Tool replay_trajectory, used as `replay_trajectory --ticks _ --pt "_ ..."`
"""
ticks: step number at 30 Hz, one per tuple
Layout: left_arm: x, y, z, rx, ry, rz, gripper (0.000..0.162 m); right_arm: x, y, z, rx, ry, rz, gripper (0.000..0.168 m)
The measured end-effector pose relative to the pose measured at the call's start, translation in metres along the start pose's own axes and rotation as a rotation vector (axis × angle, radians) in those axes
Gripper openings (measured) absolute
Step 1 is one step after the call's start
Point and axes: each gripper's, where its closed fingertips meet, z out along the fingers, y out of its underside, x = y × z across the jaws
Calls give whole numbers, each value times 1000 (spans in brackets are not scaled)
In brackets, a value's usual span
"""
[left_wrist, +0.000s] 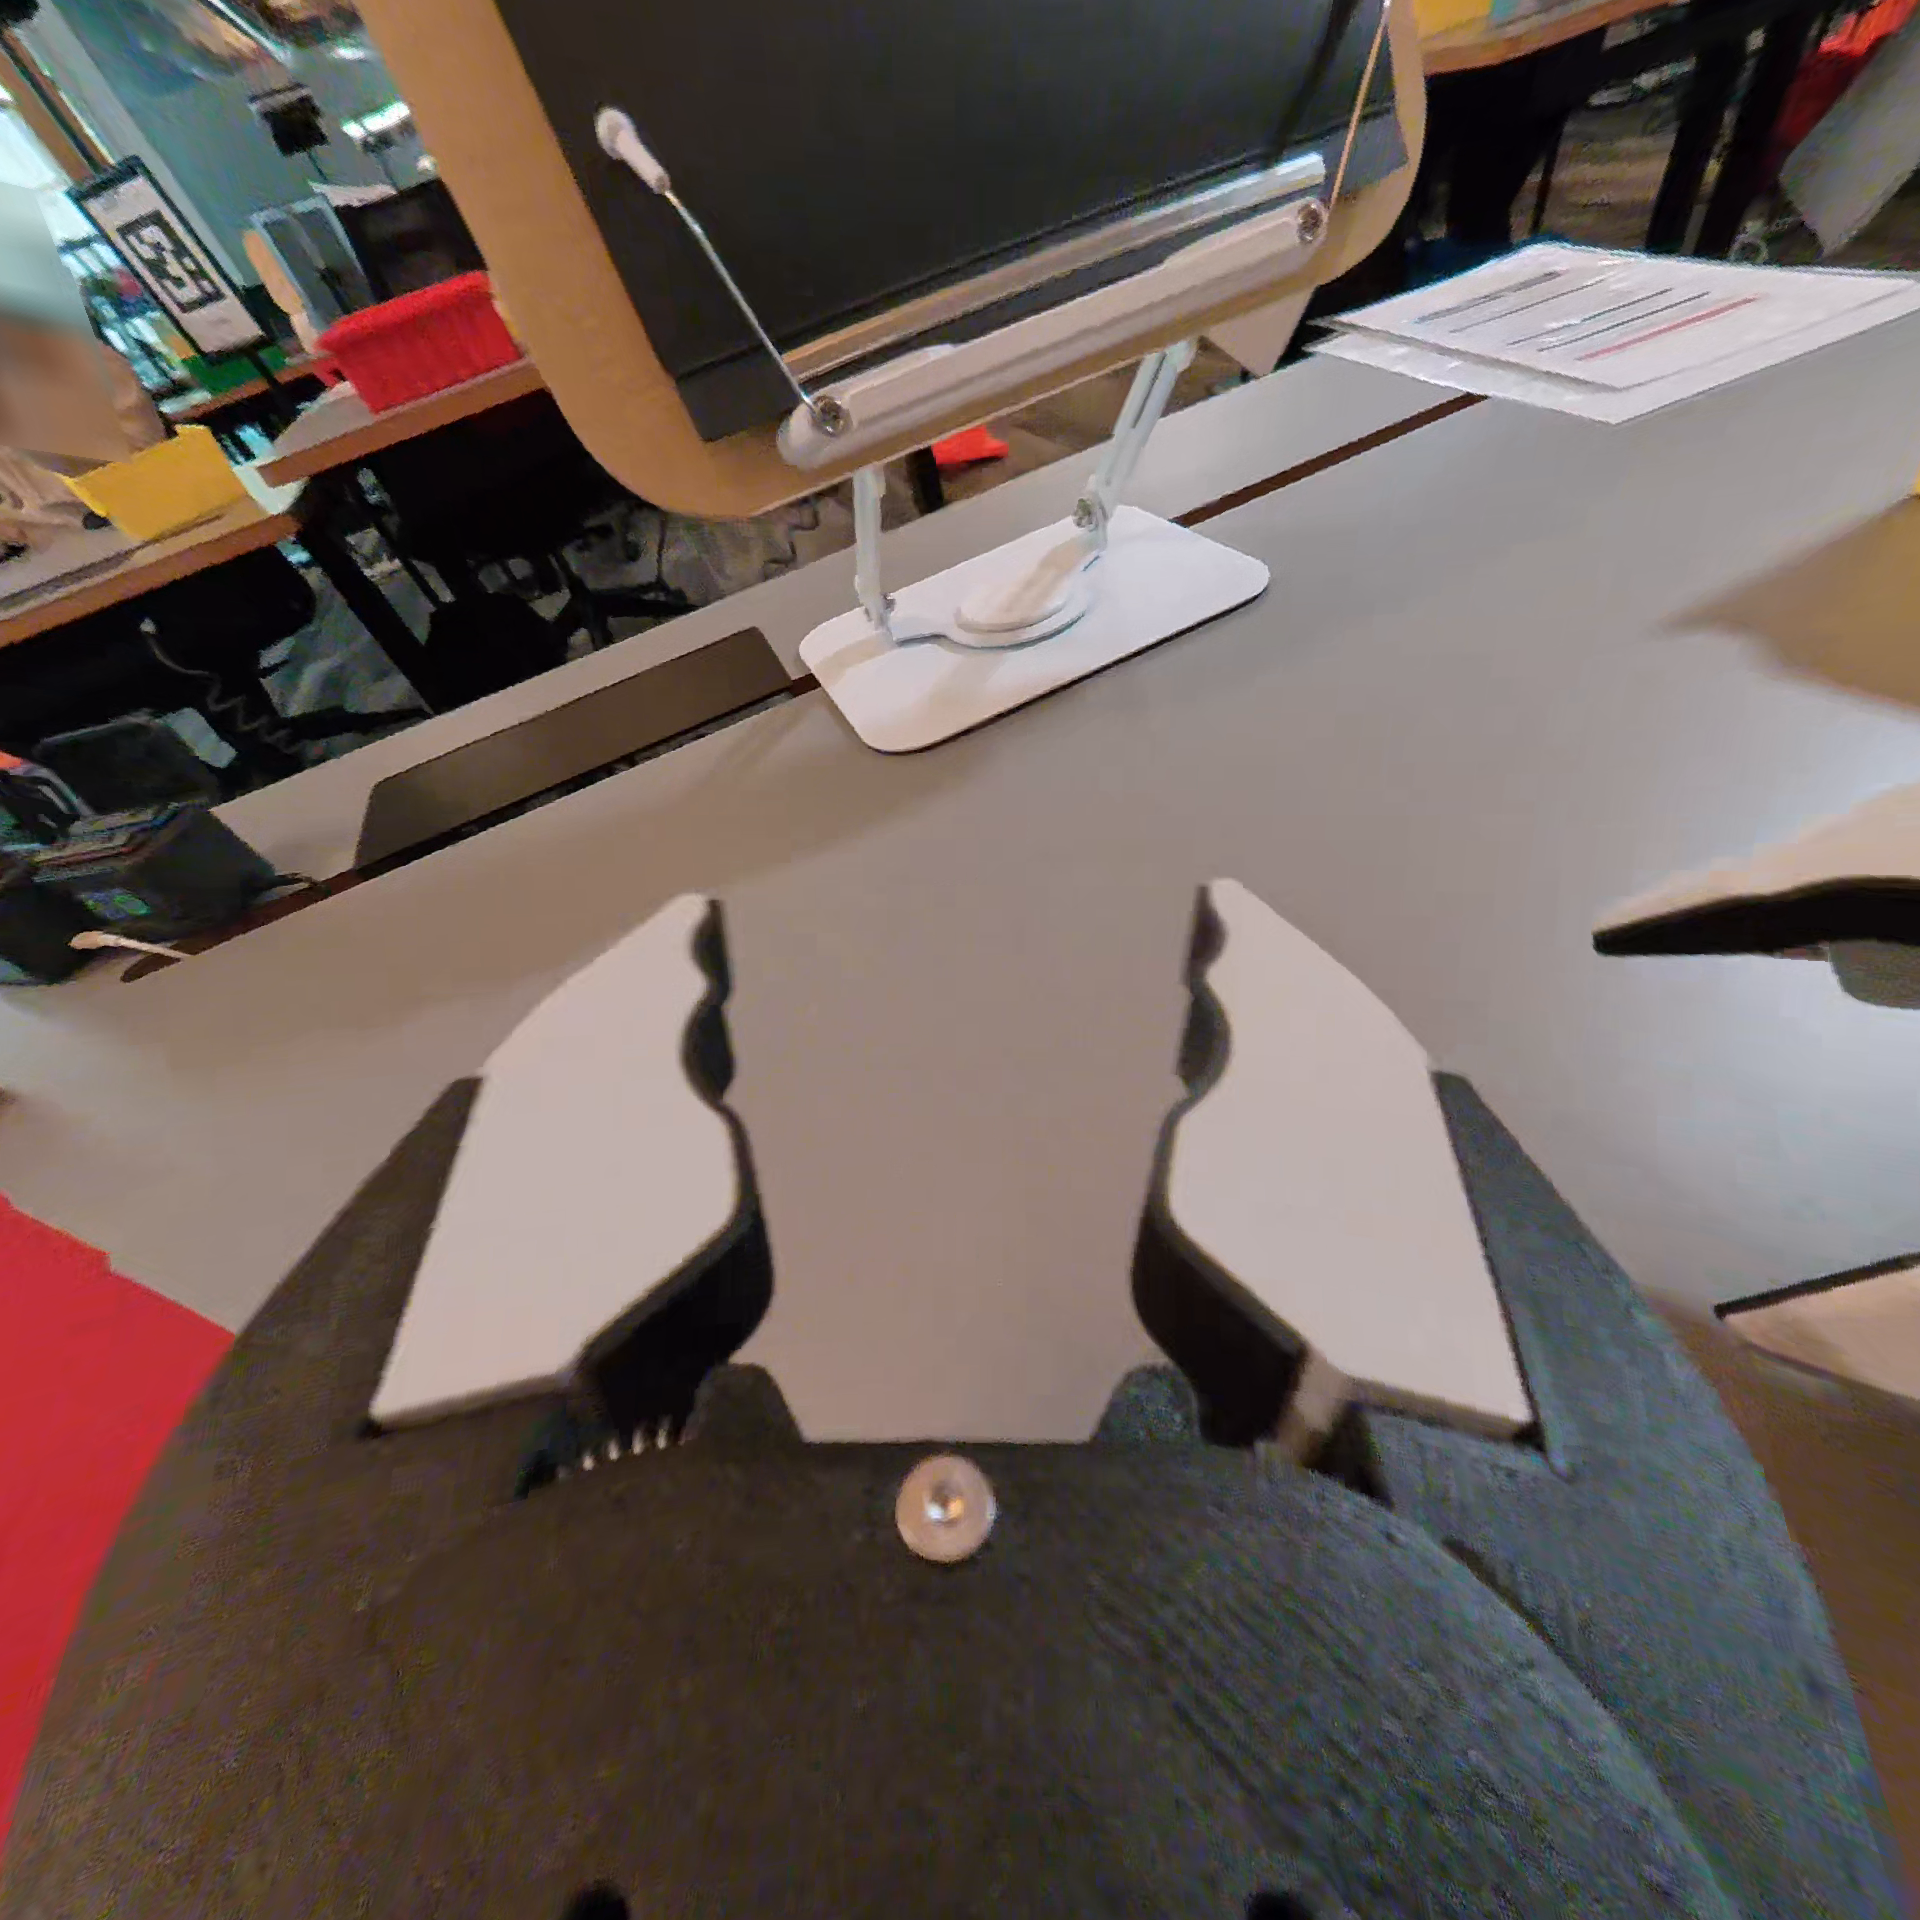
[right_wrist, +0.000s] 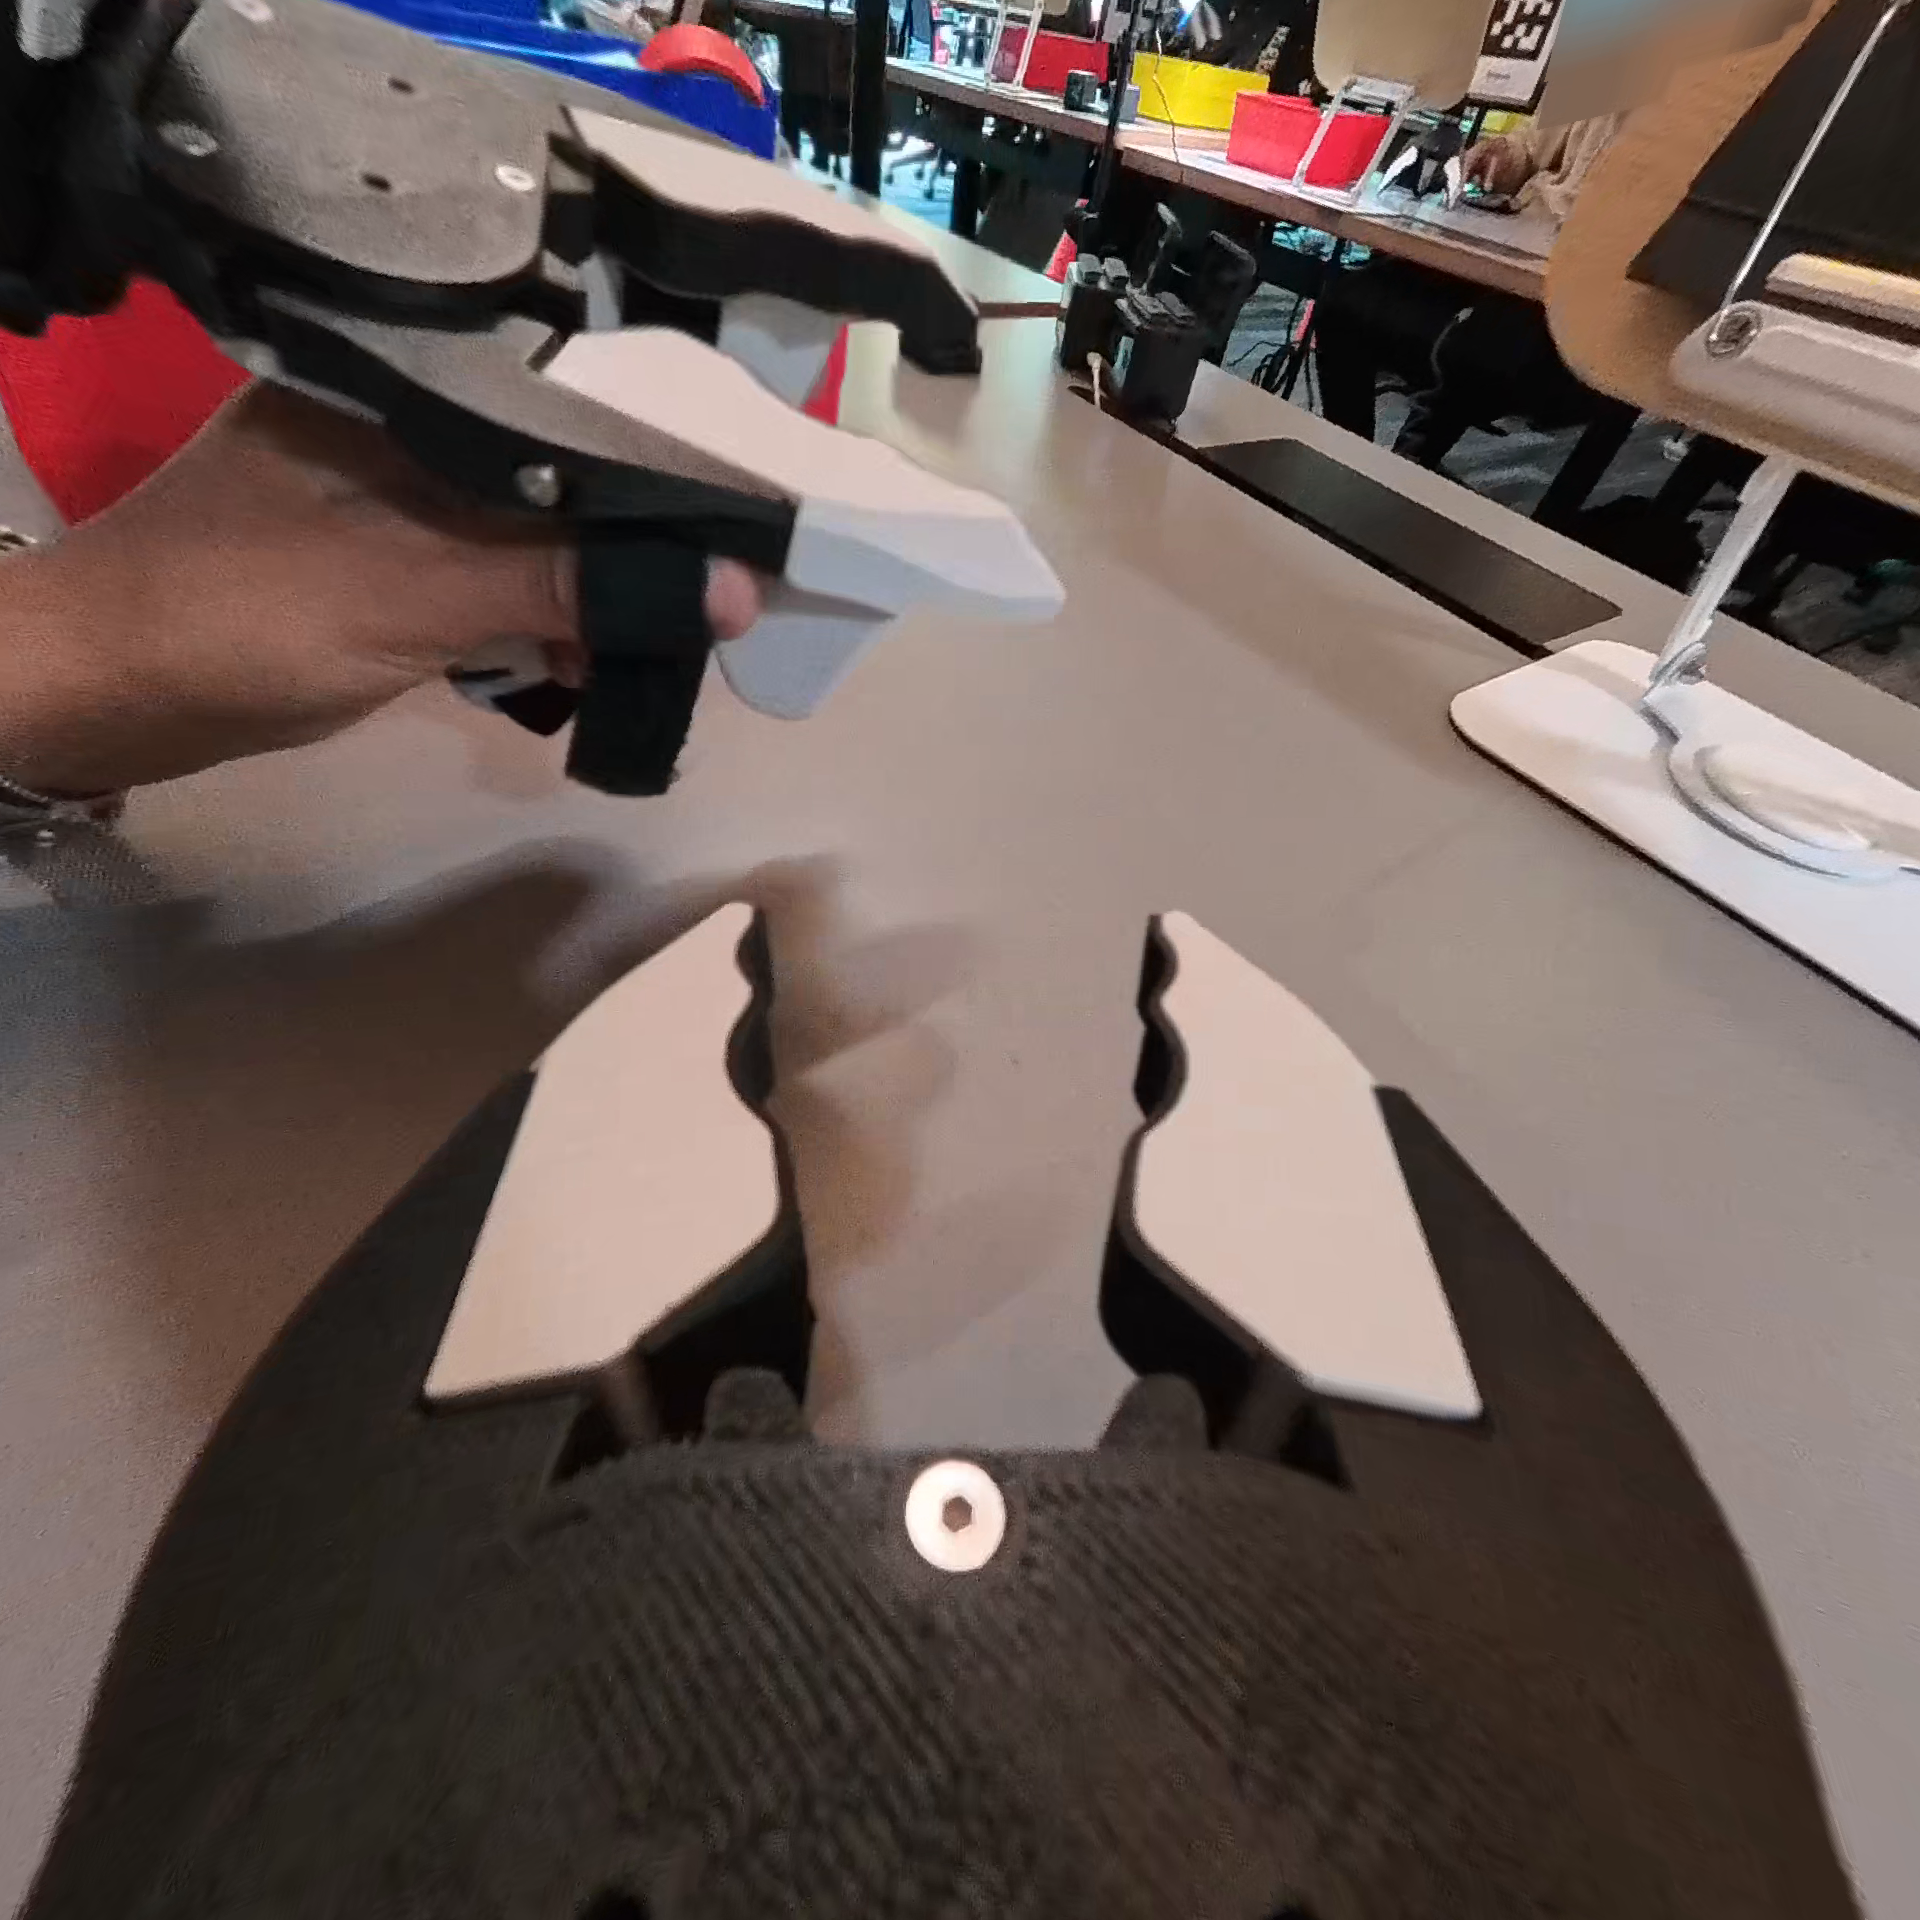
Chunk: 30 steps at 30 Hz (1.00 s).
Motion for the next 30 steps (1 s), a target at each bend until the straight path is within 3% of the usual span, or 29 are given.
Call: replay_trajectory --ticks 1,3,4,5,6,8,9,12,30 --pt "-4 0 -1 21 -28 5 112 2 -1 3 -1 4 6 78" --pt "-7 3 -5 21 -57 10 138 3 0 9 -15 5 3 88" --pt "-7 4 -7 17 -58 9 137 3 1 12 -28 -1 -2 82" --pt "-6 4 -11 21 -49 9 126 3 1 14 -31 1 -8 72" --pt "-3 4 -15 28 -18 18 97 4 0 14 -23 11 -17 62" --pt "4 4 -25 32 46 49 18 3 -2 15 -9 14 -36 42" --pt "3 4 -28 39 44 63 10 3 -3 16 -5 12 -42 32" --pt "-4 7 -32 40 -2 95 12 0 0 21 -33 -13 -47 2" --pt "20 18 -9 -1 126 93 10 -5 -6 12 32 -57 -44 5"
